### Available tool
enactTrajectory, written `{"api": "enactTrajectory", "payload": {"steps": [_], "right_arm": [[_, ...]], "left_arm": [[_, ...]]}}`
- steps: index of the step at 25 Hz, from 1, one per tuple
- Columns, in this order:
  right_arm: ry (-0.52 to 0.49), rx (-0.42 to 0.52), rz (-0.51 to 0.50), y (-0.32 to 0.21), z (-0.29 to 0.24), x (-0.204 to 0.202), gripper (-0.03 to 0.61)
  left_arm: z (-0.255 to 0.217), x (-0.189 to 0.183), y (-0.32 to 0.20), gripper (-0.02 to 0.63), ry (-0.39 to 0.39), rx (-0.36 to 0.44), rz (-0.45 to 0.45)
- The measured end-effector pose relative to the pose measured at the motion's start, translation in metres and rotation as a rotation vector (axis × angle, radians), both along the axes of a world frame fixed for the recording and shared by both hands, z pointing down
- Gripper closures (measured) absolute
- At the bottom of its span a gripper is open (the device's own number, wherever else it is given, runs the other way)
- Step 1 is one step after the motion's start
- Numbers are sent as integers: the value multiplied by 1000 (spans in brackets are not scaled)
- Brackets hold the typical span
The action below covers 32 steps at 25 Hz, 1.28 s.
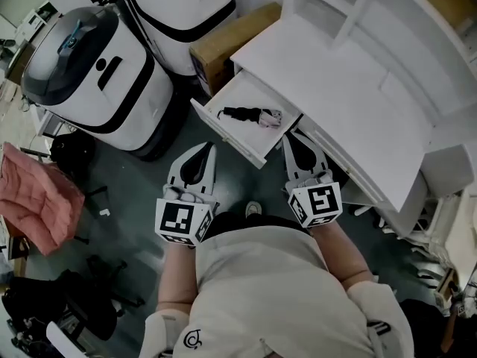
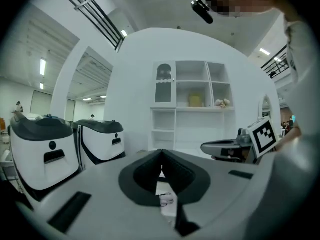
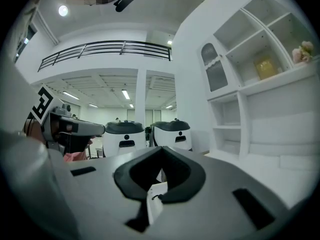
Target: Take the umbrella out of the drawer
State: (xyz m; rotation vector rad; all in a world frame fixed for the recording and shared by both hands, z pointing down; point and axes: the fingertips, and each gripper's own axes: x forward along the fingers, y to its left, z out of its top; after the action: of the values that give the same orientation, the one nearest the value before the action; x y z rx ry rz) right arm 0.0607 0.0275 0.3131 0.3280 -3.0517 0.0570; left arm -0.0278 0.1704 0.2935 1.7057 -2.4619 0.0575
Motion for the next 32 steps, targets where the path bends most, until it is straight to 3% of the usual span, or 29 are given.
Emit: {"api": "enactTrajectory", "payload": {"steps": [9,16,24,28,32], "right_arm": [[28,-49,101,-63,19,-18,572],[44,-83,251,-102,29,-43,572],[86,-181,458,-133,68,-69,572],[81,-147,500,-143,79,-76,572],[65,-122,547,-142,94,-80,572]], "left_arm": [[20,-46,-91,601,33,-34,141],[47,-86,-163,601,-26,-106,335],[107,-111,-233,601,20,-179,672],[148,-98,-259,601,3,-220,863],[204,-86,-262,601,-22,-314,1030]]}}
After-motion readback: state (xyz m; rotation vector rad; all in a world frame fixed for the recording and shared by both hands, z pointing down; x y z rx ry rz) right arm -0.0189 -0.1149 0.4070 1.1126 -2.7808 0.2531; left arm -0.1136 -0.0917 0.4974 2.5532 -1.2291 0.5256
